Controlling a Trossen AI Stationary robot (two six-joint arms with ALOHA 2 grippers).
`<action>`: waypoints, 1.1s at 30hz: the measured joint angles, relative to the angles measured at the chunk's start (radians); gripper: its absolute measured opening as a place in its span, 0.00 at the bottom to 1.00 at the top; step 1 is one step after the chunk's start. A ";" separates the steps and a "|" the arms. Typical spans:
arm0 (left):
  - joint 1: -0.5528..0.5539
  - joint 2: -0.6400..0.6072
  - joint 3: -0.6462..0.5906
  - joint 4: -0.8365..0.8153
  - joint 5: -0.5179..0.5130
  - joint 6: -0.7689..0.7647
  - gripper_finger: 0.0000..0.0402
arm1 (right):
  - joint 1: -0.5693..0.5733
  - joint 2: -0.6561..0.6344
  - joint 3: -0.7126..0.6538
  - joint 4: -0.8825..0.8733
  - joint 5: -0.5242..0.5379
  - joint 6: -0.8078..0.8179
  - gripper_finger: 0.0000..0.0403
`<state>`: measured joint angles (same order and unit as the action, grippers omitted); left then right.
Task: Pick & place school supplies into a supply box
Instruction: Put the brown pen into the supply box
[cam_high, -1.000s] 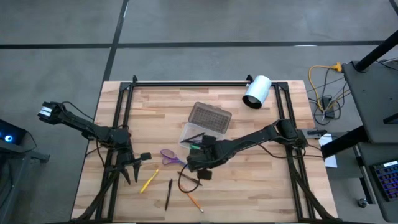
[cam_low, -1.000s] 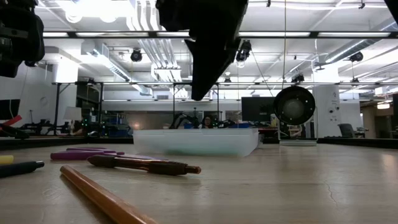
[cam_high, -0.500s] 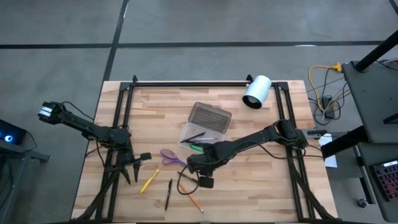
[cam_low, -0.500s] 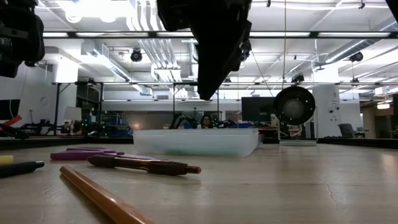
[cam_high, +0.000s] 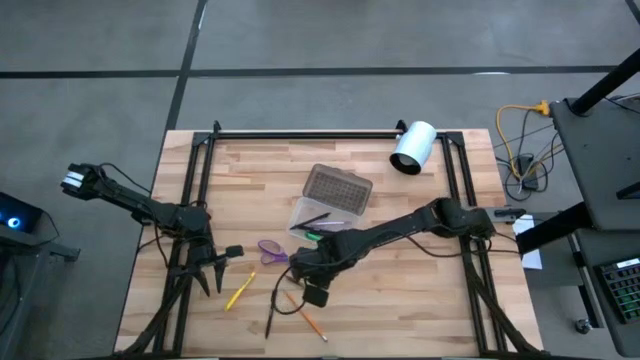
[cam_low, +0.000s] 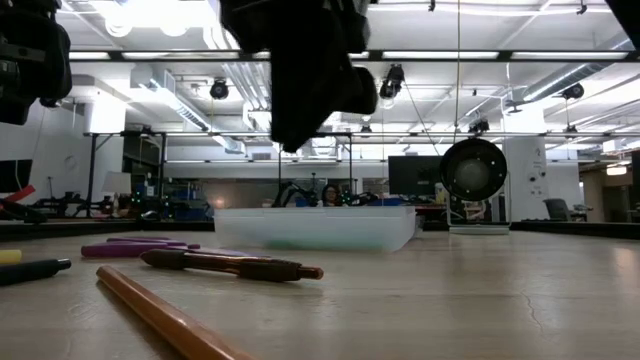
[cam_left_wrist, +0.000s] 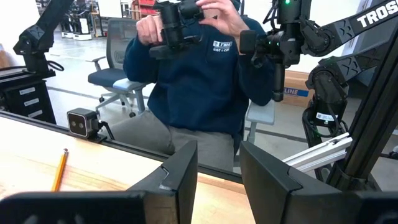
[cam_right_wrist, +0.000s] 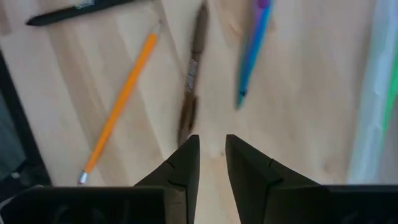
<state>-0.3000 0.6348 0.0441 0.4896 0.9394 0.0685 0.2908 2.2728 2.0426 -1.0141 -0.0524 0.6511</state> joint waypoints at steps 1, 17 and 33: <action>0.000 0.000 0.000 0.000 0.000 0.000 0.26 | 0.000 0.016 0.027 -0.014 -0.001 -0.004 0.18; 0.000 0.000 0.000 0.000 0.000 0.000 0.26 | 0.003 0.136 0.240 -0.187 0.029 -0.040 0.18; 0.000 0.000 0.000 0.000 0.000 0.000 0.26 | 0.024 0.136 0.147 -0.188 0.055 0.013 0.21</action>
<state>-0.2996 0.6347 0.0437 0.4896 0.9394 0.0685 0.3145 2.4085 2.1895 -1.2016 0.0026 0.6642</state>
